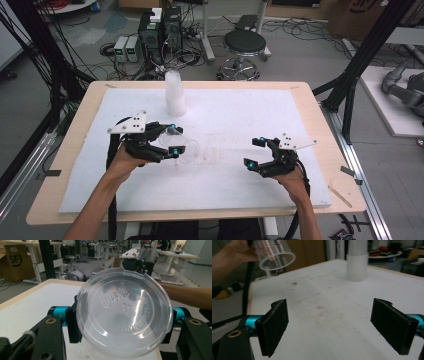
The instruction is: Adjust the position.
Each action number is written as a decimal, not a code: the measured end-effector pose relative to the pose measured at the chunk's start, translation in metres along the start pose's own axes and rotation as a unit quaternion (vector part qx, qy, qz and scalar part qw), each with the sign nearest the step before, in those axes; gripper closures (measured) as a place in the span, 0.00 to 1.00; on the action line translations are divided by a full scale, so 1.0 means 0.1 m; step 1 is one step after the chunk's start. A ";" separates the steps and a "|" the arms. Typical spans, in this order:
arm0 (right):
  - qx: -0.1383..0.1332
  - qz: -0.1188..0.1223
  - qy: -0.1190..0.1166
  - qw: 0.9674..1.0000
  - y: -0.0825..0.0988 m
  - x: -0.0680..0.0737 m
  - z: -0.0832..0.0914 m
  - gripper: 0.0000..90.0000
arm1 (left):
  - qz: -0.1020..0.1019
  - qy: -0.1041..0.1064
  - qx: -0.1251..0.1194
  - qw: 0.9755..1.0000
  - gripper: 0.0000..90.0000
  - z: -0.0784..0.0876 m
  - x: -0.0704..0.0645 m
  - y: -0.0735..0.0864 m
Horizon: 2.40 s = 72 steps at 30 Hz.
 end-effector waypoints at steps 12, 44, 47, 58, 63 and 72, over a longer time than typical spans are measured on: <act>0.012 0.066 -0.090 0.994 -0.47 0.34 -0.18 0.16 | -0.003 0.027 -0.009 1.000 0.42 -0.16 -0.07 -0.01; 0.017 0.108 -0.153 0.982 -0.70 0.77 -0.82 0.16 | -0.004 0.054 -0.028 0.998 0.42 -0.36 -0.20 -0.07; 0.019 0.111 -0.155 0.981 -0.70 0.79 -0.86 0.16 | -0.002 0.056 -0.029 0.998 0.42 -0.36 -0.21 -0.08; 0.025 0.117 -0.151 0.981 -0.68 0.81 -0.94 0.23 | -0.003 0.059 -0.033 0.998 0.42 -0.36 -0.22 -0.09; 0.028 0.126 -0.150 0.980 -0.67 0.83 -0.96 0.32 | -0.004 0.058 -0.031 0.998 0.42 -0.36 -0.21 -0.07; 0.026 0.133 -0.142 0.981 -0.67 0.81 -0.96 0.35 | 0.000 0.042 -0.023 0.999 0.31 -0.38 -0.17 -0.05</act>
Point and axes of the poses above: each handheld gripper's, and its own axes: z roughly backward along the jaws, y roughly out of its underside, x roughly to its left, the point moved 9 cm from there along -z, roughly forward along the jaws, and after that the axes turned 9 degrees about x, right-handed, at the moved point
